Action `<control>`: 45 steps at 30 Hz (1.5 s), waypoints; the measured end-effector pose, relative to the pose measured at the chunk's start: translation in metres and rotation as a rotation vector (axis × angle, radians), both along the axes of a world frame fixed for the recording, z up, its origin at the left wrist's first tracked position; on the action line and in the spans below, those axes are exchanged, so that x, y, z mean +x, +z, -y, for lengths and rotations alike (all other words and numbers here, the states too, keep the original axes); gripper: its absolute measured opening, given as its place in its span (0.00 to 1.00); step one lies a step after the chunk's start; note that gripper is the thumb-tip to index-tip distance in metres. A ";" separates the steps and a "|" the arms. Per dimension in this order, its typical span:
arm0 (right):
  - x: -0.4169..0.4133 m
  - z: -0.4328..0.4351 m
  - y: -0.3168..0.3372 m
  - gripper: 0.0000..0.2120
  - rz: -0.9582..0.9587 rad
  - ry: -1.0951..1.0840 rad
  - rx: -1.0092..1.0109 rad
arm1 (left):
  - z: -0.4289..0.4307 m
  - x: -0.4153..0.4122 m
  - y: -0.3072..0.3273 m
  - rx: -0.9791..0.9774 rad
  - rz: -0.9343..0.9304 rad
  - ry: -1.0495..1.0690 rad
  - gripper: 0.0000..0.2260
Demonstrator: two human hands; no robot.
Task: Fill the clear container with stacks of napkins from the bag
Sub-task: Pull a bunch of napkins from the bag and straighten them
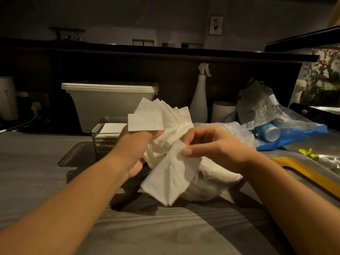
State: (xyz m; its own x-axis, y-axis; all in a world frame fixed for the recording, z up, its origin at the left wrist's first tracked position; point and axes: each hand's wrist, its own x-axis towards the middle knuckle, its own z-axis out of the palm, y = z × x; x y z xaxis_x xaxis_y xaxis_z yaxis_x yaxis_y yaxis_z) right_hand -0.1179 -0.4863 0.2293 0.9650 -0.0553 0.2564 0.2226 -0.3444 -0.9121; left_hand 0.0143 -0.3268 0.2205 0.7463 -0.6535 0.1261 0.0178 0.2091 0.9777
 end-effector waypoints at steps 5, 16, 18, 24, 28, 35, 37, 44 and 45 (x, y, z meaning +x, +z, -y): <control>0.000 -0.008 0.006 0.04 0.184 -0.312 -0.011 | -0.001 -0.007 0.001 0.024 -0.020 -0.066 0.06; 0.005 -0.008 0.001 0.02 0.369 -0.621 -0.209 | 0.003 -0.008 -0.002 0.052 -0.154 -0.218 0.08; 0.006 -0.006 0.002 0.05 0.348 -0.643 -0.263 | 0.002 -0.008 0.000 0.049 -0.202 -0.258 0.09; 0.008 -0.007 -0.004 0.05 0.307 -0.637 -0.351 | 0.003 -0.007 -0.004 0.088 -0.185 -0.237 0.08; -0.001 -0.009 0.006 0.10 0.442 -0.494 -0.249 | 0.003 -0.005 -0.006 0.163 -0.132 -0.232 0.09; -0.002 -0.017 0.005 0.12 0.229 -0.283 -0.304 | 0.004 -0.008 -0.006 0.228 -0.050 -0.267 0.06; 0.005 -0.020 -0.002 0.11 0.295 -0.484 -0.355 | 0.006 -0.007 -0.008 0.250 -0.019 -0.279 0.07; 0.010 -0.005 -0.004 0.09 0.371 -0.773 -0.264 | 0.005 -0.003 -0.010 0.259 0.003 -0.317 0.10; 0.009 -0.003 -0.002 0.09 0.360 -0.755 -0.174 | 0.005 -0.003 -0.010 0.259 0.016 -0.314 0.10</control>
